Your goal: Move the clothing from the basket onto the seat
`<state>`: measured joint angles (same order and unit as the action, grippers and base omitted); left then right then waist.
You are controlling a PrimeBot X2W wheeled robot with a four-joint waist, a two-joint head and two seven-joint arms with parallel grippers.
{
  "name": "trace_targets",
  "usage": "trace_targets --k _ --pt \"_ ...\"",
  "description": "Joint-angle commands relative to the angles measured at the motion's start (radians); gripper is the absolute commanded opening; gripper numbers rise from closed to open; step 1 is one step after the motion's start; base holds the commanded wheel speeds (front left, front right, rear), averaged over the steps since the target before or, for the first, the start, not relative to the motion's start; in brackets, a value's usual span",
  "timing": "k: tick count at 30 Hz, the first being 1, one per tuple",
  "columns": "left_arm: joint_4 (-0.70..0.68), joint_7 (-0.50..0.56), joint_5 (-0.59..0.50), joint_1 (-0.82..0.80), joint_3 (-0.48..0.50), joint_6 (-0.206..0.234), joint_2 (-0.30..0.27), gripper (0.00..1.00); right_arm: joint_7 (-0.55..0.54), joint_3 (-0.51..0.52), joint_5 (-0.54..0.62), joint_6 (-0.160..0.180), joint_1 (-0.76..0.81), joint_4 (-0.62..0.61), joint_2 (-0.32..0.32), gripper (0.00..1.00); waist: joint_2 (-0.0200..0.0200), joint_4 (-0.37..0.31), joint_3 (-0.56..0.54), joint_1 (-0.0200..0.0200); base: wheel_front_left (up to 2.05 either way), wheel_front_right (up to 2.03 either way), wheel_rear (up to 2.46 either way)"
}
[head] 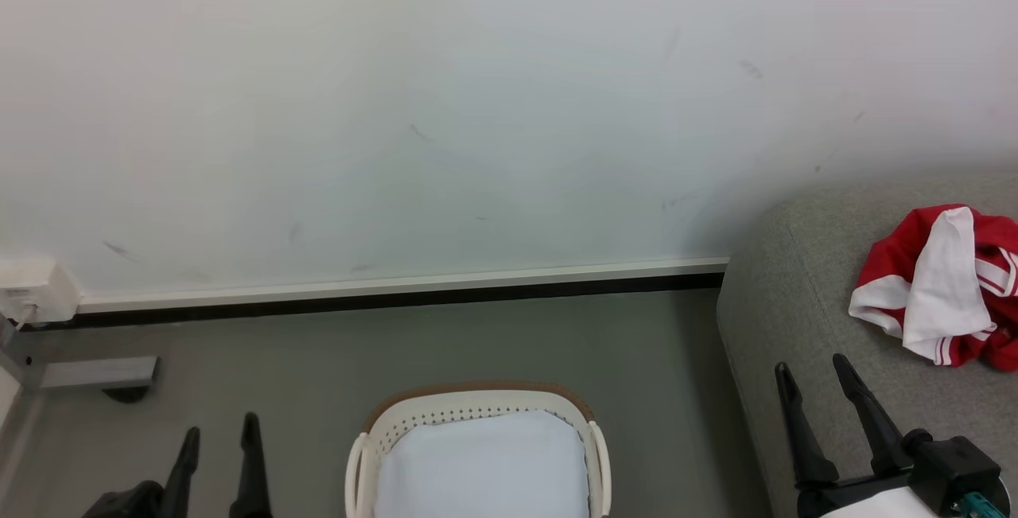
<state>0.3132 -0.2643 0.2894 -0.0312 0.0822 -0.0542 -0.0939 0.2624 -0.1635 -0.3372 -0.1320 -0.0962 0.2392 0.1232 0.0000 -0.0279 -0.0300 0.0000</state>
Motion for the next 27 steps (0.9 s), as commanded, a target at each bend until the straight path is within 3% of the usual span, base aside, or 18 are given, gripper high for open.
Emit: trace_targets --k 1,8,27 --pt "0.008 0.000 -0.017 0.013 0.009 -0.011 0.008 1.00 0.003 0.007 0.012 0.003 0.019 0.002 -0.010 1.00 0.0000 0.000 0.001 0.0000 0.00 0.00 0.00" --pt "0.018 0.000 -0.043 -0.002 0.042 -0.038 0.030 1.00 0.003 0.022 0.019 0.003 0.023 0.001 -0.040 1.00 0.0000 -0.002 0.004 0.0000 0.00 0.00 0.00" --pt "0.023 0.000 -0.072 -0.018 0.070 -0.064 0.042 1.00 0.003 0.002 0.006 0.003 -0.001 0.019 -0.043 1.00 0.0000 -0.002 0.004 0.0000 0.00 0.00 0.00"
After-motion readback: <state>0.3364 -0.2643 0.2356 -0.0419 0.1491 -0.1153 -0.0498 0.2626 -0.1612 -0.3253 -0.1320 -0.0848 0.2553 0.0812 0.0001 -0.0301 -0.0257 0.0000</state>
